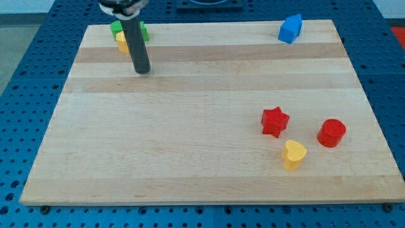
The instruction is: Place the heart to the right of the hexagon
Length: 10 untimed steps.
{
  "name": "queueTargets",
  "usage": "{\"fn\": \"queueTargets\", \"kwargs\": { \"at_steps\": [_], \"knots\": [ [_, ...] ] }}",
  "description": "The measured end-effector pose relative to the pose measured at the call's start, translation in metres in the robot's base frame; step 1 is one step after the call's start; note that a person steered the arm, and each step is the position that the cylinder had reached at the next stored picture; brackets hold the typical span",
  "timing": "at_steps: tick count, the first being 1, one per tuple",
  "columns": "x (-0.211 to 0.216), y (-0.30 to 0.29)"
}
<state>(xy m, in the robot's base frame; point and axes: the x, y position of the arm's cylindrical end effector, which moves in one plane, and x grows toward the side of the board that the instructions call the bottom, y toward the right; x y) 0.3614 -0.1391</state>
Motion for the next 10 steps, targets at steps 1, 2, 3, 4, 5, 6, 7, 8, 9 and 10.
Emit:
{"fn": "queueTargets", "kwargs": {
  "at_steps": [1, 2, 3, 4, 5, 6, 7, 8, 9, 10],
  "knots": [
    [0.047, 0.005],
    [0.095, 0.008],
    [0.141, 0.021],
    [0.183, 0.043],
    [0.220, 0.078],
    [0.238, 0.118],
    [0.241, 0.161],
    [0.241, 0.201],
    [0.241, 0.241],
    [0.241, 0.276]
  ]
}}
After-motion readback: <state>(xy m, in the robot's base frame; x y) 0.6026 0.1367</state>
